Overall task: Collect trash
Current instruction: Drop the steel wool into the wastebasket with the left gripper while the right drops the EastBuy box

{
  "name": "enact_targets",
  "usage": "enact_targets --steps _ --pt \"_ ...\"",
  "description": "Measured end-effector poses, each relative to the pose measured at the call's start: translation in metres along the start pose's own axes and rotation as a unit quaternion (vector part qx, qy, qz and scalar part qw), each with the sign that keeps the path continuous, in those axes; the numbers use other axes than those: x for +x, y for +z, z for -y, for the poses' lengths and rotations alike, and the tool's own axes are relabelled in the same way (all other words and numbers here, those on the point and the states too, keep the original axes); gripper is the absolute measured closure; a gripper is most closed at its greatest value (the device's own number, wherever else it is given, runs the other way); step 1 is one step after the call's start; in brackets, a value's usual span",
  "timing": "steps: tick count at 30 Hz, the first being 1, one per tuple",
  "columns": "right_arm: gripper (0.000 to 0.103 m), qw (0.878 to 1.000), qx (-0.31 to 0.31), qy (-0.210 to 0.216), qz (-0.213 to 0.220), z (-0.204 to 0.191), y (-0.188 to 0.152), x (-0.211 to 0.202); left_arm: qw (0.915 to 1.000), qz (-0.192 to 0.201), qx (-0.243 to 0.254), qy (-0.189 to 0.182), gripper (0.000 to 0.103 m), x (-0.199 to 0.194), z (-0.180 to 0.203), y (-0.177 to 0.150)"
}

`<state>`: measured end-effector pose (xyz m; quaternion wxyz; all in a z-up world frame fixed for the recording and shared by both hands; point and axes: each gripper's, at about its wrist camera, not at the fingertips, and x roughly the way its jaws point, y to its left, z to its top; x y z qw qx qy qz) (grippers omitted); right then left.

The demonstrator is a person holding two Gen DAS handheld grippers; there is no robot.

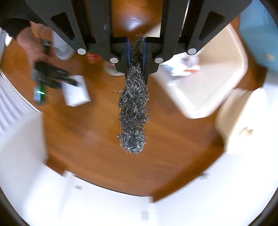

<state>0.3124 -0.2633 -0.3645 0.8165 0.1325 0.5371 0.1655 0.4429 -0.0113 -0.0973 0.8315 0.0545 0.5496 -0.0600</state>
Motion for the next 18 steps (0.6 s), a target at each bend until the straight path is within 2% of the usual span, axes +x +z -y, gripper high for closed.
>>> enact_targets --steps 2,3,5,6,9,10,11,13,16,18 --pt "0.048 1.0 -0.003 0.0 -0.002 -0.002 0.0 0.0 0.9981 -0.031 -0.042 0.033 0.093 0.021 -0.046 -0.01" --pt "0.048 1.0 -0.005 0.0 -0.004 -0.005 0.002 0.002 0.9942 -0.072 -0.07 0.039 0.093 0.043 -0.07 -0.019" --pt "0.048 1.0 -0.009 -0.001 -0.006 -0.007 0.001 0.003 0.983 -0.148 -0.106 0.02 0.093 0.082 -0.093 -0.037" --pt "0.048 1.0 -0.01 -0.001 -0.007 -0.008 0.0 0.003 0.9799 -0.162 -0.116 0.014 0.092 0.091 -0.098 -0.042" --pt "0.048 1.0 -0.011 0.001 -0.009 -0.009 0.0 0.003 0.9735 -0.181 -0.134 0.041 0.082 0.111 -0.114 -0.054" --pt "0.048 1.0 -0.012 0.001 -0.01 -0.01 0.0 0.004 0.9729 -0.18 -0.138 0.045 0.067 0.11 -0.117 -0.053" --pt "0.048 1.0 -0.012 0.002 -0.01 -0.011 0.0 0.004 0.9734 -0.173 -0.141 0.051 0.039 0.108 -0.118 -0.052" --pt "0.048 1.0 -0.016 0.004 -0.011 -0.014 0.001 0.005 0.9759 -0.153 -0.146 0.056 0.005 0.099 -0.125 -0.048" --pt "0.048 1.0 -0.021 0.007 -0.01 -0.018 0.002 0.004 0.9769 -0.144 -0.147 0.055 0.003 0.09 -0.128 -0.046" --pt "0.048 1.0 -0.026 0.008 -0.005 -0.02 0.003 -0.001 0.9747 -0.154 -0.153 0.05 0.003 0.082 -0.13 -0.048"
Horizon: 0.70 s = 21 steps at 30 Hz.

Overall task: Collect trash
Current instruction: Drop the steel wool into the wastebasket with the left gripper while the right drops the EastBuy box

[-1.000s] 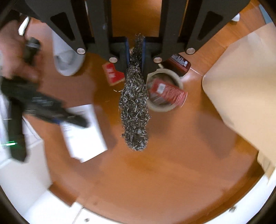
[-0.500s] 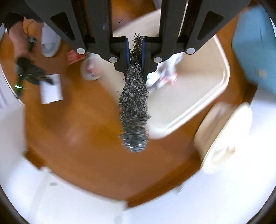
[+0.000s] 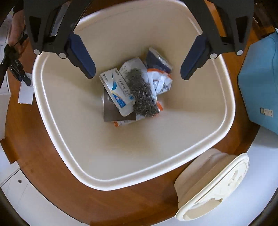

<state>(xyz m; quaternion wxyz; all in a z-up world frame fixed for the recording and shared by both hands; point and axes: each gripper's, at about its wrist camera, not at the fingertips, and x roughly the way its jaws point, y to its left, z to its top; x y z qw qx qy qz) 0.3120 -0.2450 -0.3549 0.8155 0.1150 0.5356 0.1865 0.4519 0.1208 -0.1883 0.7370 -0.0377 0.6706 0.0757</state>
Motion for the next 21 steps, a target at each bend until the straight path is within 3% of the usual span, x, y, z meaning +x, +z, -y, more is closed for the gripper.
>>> enact_targets --steps 4,8,10,12,15,18,21 --pt "0.048 1.0 -0.013 0.011 0.024 -0.015 0.013 -0.019 0.9999 -0.008 0.012 0.004 0.003 -0.023 0.001 -0.01" --pt "0.048 0.994 -0.067 0.041 0.071 -0.06 0.045 -0.058 0.9982 -0.047 0.037 -0.006 0.001 -0.047 -0.009 -0.042" --pt "0.048 0.988 -0.096 0.068 0.098 -0.092 0.063 -0.08 0.9943 -0.054 0.081 0.043 0.0 -0.057 -0.011 -0.063" --pt "0.048 0.979 -0.127 0.106 0.118 -0.13 0.08 -0.097 0.9882 -0.035 0.109 0.101 0.0 -0.063 -0.016 -0.074" --pt "0.047 0.963 -0.174 0.163 0.124 -0.189 0.095 -0.108 0.9773 -0.02 0.148 0.151 0.0 -0.057 -0.02 -0.075" --pt "0.047 0.951 -0.228 0.187 0.091 -0.249 0.102 -0.087 0.9584 0.001 0.178 0.223 0.0 -0.051 -0.035 -0.078" --pt "0.047 0.944 -0.262 0.197 0.043 -0.298 0.098 -0.05 0.9622 -0.009 0.145 0.23 0.0 -0.048 -0.061 -0.075"
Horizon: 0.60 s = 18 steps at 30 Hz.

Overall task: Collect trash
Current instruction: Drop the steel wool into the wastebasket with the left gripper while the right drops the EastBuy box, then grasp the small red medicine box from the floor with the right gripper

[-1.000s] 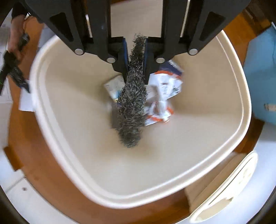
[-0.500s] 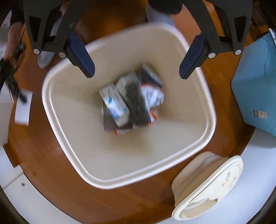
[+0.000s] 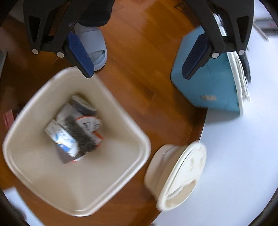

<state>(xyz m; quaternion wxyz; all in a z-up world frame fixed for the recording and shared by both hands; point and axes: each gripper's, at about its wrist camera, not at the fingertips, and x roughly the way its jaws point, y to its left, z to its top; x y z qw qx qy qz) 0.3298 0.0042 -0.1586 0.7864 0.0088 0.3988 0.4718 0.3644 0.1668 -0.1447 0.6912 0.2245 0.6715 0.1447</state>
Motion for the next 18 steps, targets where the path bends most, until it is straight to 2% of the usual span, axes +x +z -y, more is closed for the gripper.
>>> enact_targets --steps 3,6,9,18 --pt "0.047 0.998 -0.013 0.02 -0.055 -0.024 0.002 0.051 0.9997 -0.014 -0.007 0.018 0.0 0.015 -0.013 -0.007" --pt "0.047 0.992 -0.043 0.01 -0.117 -0.045 -0.005 0.092 0.9995 -0.027 0.0 0.018 0.0 0.029 -0.01 -0.012" --pt "0.046 0.984 -0.062 0.002 -0.165 -0.054 -0.005 0.124 0.9995 -0.022 0.013 0.019 0.0 0.036 -0.007 -0.011" --pt "0.037 0.98 -0.054 -0.014 -0.193 -0.048 -0.007 0.156 0.9995 -0.017 0.013 0.023 0.0 0.027 -0.009 -0.008"
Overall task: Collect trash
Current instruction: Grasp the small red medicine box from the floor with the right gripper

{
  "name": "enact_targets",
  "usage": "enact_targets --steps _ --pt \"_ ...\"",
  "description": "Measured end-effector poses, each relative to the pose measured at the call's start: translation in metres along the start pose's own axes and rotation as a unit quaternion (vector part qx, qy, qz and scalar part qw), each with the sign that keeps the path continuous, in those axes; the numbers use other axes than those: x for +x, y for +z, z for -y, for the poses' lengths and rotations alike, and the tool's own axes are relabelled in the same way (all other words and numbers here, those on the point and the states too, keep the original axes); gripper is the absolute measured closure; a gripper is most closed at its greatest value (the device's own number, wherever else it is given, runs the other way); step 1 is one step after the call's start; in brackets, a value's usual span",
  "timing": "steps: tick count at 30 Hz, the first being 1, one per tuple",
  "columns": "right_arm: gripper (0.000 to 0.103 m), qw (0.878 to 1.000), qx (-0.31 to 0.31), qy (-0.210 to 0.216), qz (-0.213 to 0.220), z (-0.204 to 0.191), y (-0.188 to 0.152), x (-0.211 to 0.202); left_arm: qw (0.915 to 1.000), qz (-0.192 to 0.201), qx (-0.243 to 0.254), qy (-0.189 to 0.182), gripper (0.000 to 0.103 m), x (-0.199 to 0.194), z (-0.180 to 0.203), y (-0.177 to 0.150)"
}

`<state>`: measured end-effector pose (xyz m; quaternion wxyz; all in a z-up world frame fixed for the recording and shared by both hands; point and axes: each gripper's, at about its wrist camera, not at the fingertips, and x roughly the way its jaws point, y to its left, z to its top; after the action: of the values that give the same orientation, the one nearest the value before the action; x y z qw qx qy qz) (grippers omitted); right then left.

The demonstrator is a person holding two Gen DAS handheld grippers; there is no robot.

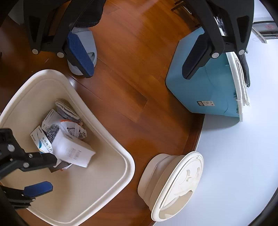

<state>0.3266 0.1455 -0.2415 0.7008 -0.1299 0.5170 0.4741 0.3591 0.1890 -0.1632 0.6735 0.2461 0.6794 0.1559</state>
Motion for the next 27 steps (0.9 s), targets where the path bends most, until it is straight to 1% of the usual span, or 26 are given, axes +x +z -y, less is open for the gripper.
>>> enact_targets --steps 1,3,4,6,7,8,9,11,12,13,15,16,18,19,22,24,26,27 --pt "0.037 1.0 0.004 0.007 0.007 0.003 0.001 -0.002 1.0 0.0 0.002 0.001 0.0 -0.001 0.001 0.001" --pt "0.037 0.999 0.025 0.03 0.036 0.009 -0.001 -0.021 1.0 0.003 0.007 0.001 0.0 -0.004 0.005 0.003" --pt "0.037 0.996 0.038 0.051 0.061 0.016 -0.008 -0.038 0.9999 0.006 0.008 0.001 0.0 -0.007 0.007 0.004" --pt "0.037 0.99 0.057 0.078 0.106 0.032 -0.024 -0.07 0.9998 0.017 0.009 0.002 0.0 -0.016 0.009 0.008" --pt "0.037 0.986 0.07 0.078 0.131 0.045 -0.038 -0.091 0.9996 0.025 0.01 0.003 0.0 -0.021 0.011 0.01" --pt "0.033 0.982 0.081 0.073 0.152 0.056 -0.05 -0.107 0.9994 0.033 0.01 0.003 0.0 -0.025 0.012 0.013" --pt "0.026 0.978 0.099 0.059 0.176 0.074 -0.069 -0.125 0.999 0.044 0.012 0.001 0.0 -0.033 0.015 0.017" --pt "0.022 0.97 0.14 0.019 0.197 0.108 -0.107 -0.146 0.9982 0.059 0.016 -0.001 0.0 -0.043 0.02 0.022" --pt "0.022 0.968 0.162 -0.005 0.19 0.126 -0.129 -0.148 0.9976 0.067 0.019 -0.002 0.0 -0.049 0.024 0.025" --pt "0.022 0.969 0.173 -0.022 0.174 0.139 -0.146 -0.143 0.9969 0.075 0.024 -0.003 0.0 -0.055 0.03 0.028" --pt "0.022 0.972 0.194 -0.066 0.111 0.16 -0.184 -0.114 0.9959 0.084 0.034 -0.005 0.0 -0.063 0.04 0.033" --pt "0.022 0.972 0.203 -0.075 0.087 0.166 -0.198 -0.098 0.9954 0.087 0.04 -0.007 0.0 -0.066 0.047 0.035" --pt "0.022 0.972 0.221 -0.061 0.047 0.173 -0.224 -0.062 0.9946 0.089 0.052 -0.009 0.0 -0.07 0.056 0.038" --pt "0.022 0.973 0.22 -0.06 0.037 0.171 -0.231 -0.05 0.9943 0.089 0.057 -0.009 0.0 -0.072 0.061 0.04" --pt "0.022 0.981 0.177 -0.055 0.048 0.158 -0.238 -0.021 0.9948 0.081 0.059 -0.017 0.0 -0.073 0.071 0.043" --pt "0.026 0.986 0.146 -0.067 0.039 0.154 -0.233 0.0 0.995 0.078 0.058 -0.02 0.0 -0.075 0.076 0.044" --pt "0.032 0.99 0.12 -0.068 0.031 0.151 -0.226 0.012 0.9946 0.081 0.061 -0.02 0.0 -0.079 0.082 0.047" --pt "0.033 0.991 0.11 -0.072 0.026 0.151 -0.223 0.019 0.9942 0.085 0.063 -0.022 0.0 -0.082 0.085 0.048"
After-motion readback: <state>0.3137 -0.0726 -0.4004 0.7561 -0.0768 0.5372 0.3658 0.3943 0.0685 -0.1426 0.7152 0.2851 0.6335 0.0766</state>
